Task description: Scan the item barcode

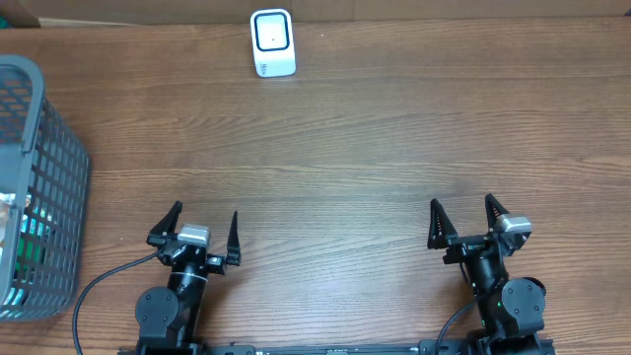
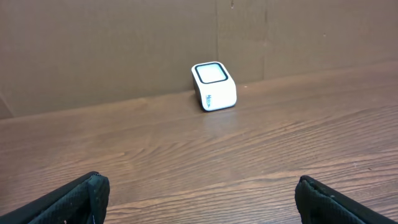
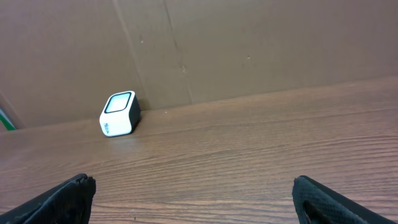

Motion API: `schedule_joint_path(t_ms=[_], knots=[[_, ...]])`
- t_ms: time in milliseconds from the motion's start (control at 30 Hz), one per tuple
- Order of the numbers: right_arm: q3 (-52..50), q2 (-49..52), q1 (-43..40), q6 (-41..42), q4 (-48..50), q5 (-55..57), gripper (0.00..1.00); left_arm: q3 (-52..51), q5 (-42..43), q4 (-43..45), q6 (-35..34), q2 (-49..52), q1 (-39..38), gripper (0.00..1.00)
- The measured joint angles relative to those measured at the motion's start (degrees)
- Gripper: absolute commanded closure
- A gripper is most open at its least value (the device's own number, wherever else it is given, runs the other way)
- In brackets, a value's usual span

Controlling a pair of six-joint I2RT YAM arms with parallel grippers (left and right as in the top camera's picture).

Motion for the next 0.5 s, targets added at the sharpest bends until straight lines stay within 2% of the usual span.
schedule_joint_path(t_ms=[500], knots=[[0.0, 0.0, 0.0, 0.0, 0.0, 0.0, 0.0, 0.0, 0.0, 0.1, 0.0, 0.0, 0.0, 0.0]])
